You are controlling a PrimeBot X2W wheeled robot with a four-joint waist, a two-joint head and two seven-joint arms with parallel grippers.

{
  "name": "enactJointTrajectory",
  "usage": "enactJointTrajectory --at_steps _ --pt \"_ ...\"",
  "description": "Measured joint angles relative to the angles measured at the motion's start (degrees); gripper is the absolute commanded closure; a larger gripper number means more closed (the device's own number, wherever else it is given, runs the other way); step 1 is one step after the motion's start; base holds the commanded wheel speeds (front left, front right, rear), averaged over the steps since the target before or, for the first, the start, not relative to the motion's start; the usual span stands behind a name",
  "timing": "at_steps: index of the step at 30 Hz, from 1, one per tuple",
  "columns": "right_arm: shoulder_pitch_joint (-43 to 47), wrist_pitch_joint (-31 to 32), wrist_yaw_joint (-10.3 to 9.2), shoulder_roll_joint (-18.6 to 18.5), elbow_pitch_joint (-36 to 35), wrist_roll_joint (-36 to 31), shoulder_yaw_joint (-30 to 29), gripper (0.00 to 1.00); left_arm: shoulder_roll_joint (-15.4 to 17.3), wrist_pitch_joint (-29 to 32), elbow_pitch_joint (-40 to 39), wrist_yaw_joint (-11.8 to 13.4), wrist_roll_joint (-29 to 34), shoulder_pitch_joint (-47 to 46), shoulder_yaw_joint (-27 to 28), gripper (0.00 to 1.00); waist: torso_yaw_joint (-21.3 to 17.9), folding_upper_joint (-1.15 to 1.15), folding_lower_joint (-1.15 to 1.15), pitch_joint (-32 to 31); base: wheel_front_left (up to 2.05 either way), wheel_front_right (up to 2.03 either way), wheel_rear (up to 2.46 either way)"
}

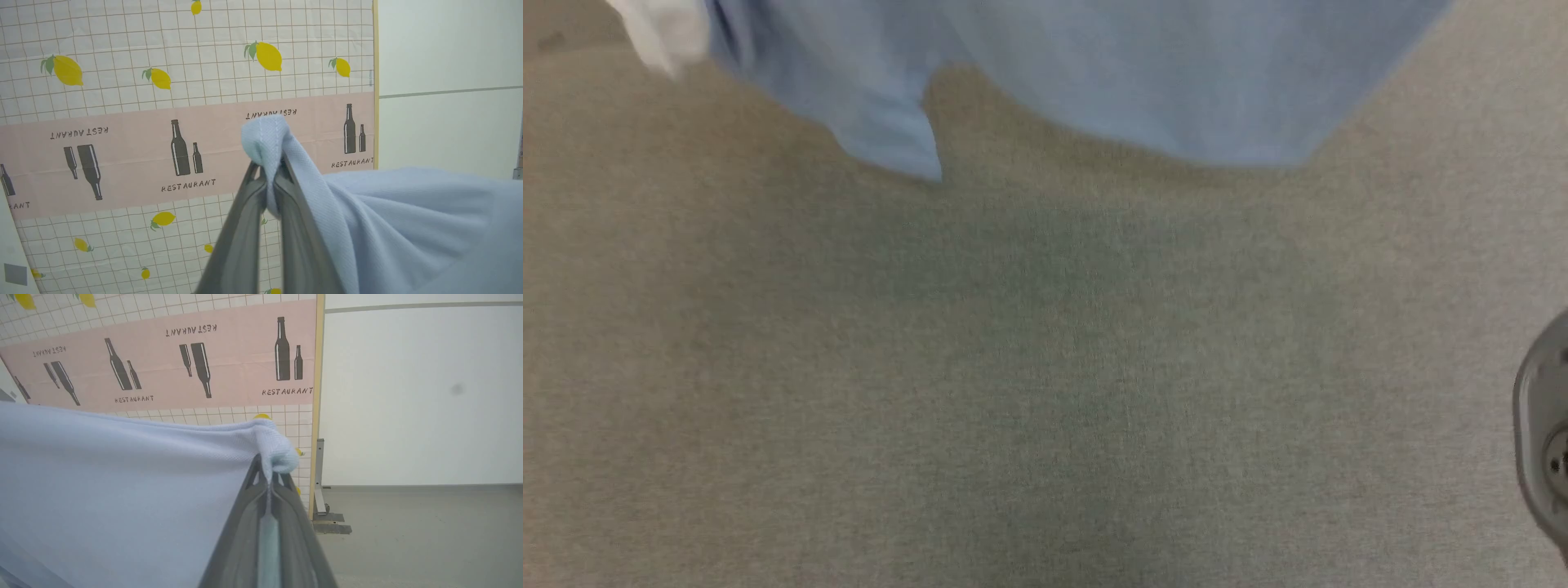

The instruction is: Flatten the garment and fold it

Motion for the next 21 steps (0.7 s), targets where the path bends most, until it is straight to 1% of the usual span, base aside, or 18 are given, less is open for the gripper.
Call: enactJointTrajectory --at_steps 3,6,11,16,19,21 --pt "-6.11 -3.75 0.02 1.09 3.36 -3.71 -2.01 1.00 -0.38 -2.22 2.45 -0.53 1.40 -4.94 0.09 1.00 -0.33 0.00 0.01 4.08 0.00 0.00 0.00" --pt "-10.56 -6.88 0.03 1.41 6.62 -6.02 -2.80 1.00 -0.87 -4.49 4.93 -1.29 2.36 -8.40 0.04 1.00 -0.61 0.00 0.01 7.88 0.00 0.00 0.00" --pt "-14.12 -11.02 0.03 1.52 11.17 -6.73 -2.45 1.00 -1.14 -8.26 8.65 -2.49 2.35 -10.42 0.01 1.00 -0.75 0.00 0.01 13.43 0.00 0.00 0.00" --pt "-13.58 -12.62 0.03 1.59 14.11 -6.71 -1.38 1.00 -1.75 -11.00 12.18 -3.47 1.41 -10.09 -0.80 1.00 -0.20 0.00 0.01 16.97 0.00 0.00 0.00" --pt "-10.38 -13.58 0.02 1.51 15.14 -6.03 -0.18 1.00 -2.53 -13.06 13.99 -3.55 -0.25 -7.65 -1.77 1.00 0.82 0.00 0.01 17.65 0.00 0.00 0.00" --pt "-6.96 -14.49 0.02 1.56 16.03 -4.45 0.55 1.00 -3.04 -14.55 15.18 -3.64 -1.55 -4.48 -2.50 1.00 1.47 0.00 0.01 17.50 0.00 0.00 0.00"
